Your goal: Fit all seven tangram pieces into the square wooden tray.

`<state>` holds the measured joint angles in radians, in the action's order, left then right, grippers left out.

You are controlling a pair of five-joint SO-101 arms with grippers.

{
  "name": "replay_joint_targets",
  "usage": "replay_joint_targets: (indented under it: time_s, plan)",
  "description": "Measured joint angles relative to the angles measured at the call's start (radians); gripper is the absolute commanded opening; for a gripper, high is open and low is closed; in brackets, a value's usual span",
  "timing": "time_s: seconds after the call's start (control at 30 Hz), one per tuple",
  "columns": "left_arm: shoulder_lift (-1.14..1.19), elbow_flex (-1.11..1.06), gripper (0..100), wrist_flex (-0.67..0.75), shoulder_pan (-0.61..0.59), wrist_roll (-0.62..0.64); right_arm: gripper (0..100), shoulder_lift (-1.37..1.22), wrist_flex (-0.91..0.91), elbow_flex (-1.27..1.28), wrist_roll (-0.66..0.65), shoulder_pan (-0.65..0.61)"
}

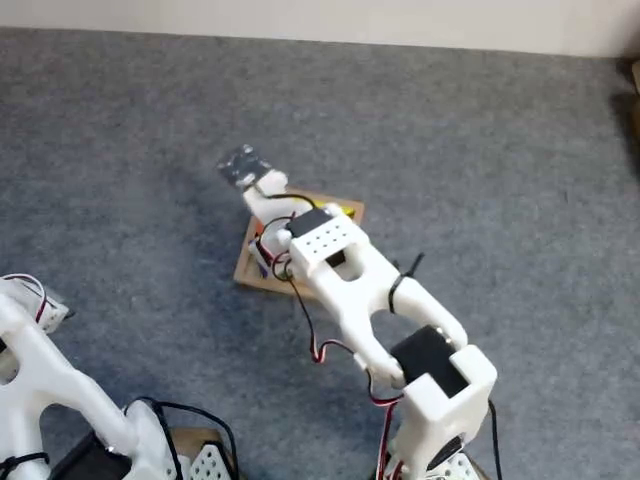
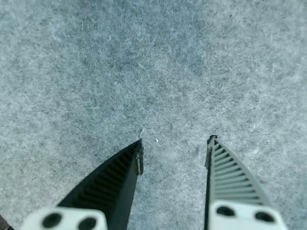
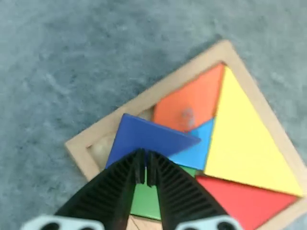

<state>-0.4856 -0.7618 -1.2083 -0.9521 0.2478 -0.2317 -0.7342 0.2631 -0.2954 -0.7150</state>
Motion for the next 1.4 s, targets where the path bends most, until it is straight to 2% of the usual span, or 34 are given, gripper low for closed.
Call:
replay_joint_targets:
  time_s: [0.17, 0.37, 0.67, 0.8, 1.07, 1.4]
  plan:
    - [0.0, 0.0, 22, 0.0, 0.0, 0.0, 1.9, 0.0, -0.005, 0.0, -0.083, -0.012]
    - [0.0, 0.0, 22, 0.0, 0.0, 0.0, 1.9, 0.005, -0.092, -0.048, -0.095, -0.003]
    - [0.0, 0.0, 22, 0.0, 0.0, 0.0, 1.9, 0.146, -0.109, -0.051, -0.095, 0.0]
    - [0.0, 0.0, 22, 0.0, 0.0, 0.0, 1.9, 0.153, -0.095, -0.049, 0.002, -0.009]
    - [0.0, 0.0, 22, 0.0, 0.0, 0.0, 1.9, 0.037, -0.044, -0.049, 0.307, -0.006]
    - [0.0, 0.0, 22, 0.0, 0.0, 0.0, 2.3, -0.015, -0.075, -0.049, 0.339, -0.008]
